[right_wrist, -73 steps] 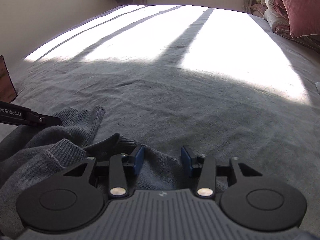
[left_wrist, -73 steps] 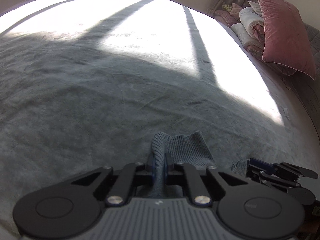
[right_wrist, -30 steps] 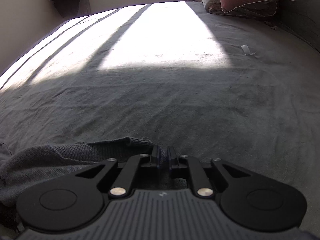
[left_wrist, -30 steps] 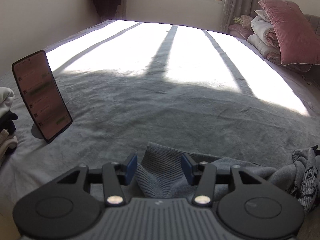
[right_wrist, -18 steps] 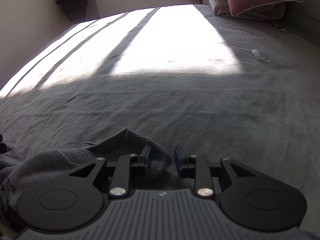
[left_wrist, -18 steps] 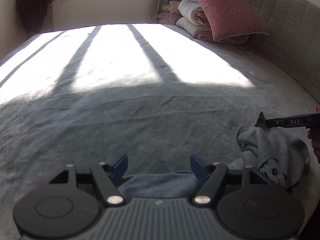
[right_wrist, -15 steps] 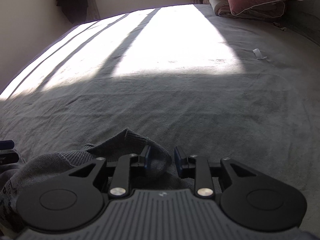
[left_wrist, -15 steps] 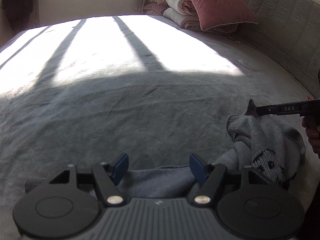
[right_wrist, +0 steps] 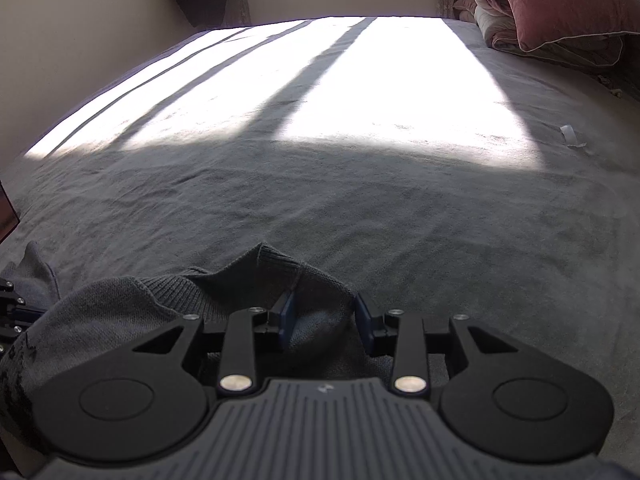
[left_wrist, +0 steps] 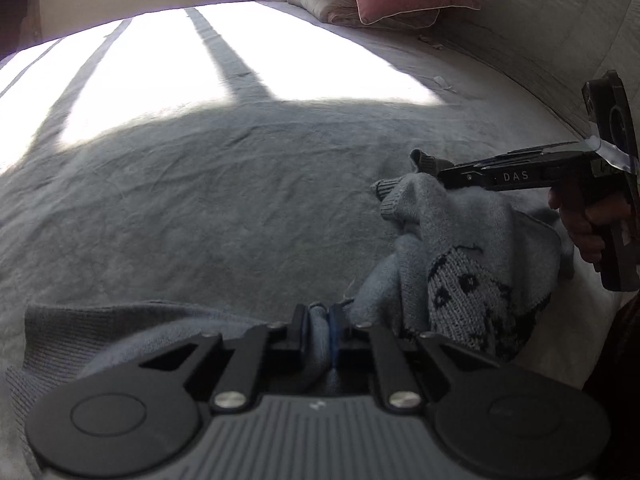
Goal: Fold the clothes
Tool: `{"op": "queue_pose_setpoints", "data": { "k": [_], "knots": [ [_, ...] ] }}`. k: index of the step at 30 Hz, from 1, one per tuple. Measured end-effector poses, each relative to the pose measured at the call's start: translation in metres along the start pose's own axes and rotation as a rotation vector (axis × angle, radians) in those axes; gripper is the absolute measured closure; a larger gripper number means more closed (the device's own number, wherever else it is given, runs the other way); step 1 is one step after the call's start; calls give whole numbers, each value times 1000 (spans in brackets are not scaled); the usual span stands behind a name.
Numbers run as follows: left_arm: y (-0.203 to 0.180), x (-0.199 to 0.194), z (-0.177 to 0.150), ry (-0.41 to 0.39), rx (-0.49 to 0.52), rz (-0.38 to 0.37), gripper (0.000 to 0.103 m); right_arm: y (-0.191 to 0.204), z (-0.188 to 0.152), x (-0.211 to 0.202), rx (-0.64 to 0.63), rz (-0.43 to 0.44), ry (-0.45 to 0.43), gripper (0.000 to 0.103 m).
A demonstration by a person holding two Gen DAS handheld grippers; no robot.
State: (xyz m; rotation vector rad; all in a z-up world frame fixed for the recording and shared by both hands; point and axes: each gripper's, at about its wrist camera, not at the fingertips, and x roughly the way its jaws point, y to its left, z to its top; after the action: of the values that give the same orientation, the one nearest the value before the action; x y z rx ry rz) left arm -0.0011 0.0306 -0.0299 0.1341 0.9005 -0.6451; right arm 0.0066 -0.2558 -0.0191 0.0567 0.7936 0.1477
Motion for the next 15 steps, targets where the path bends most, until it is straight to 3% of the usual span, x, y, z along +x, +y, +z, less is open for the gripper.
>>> {"op": "queue_pose_setpoints", "data": {
  "k": [3, 7, 11, 15],
  "knots": [
    [0, -6, -1, -30, -59, 25, 97, 9, 0, 4, -33, 15, 3, 66],
    [7, -21, 1, -106, -138, 65, 99, 24, 0, 5, -94, -10, -20, 89],
    [19, -45, 6, -234, -186, 147, 99, 29, 4, -7, -90, -61, -93, 92],
    [34, -62, 8, -302, -252, 155, 99, 24, 12, -27, -47, -106, -193, 93]
  ]
}}
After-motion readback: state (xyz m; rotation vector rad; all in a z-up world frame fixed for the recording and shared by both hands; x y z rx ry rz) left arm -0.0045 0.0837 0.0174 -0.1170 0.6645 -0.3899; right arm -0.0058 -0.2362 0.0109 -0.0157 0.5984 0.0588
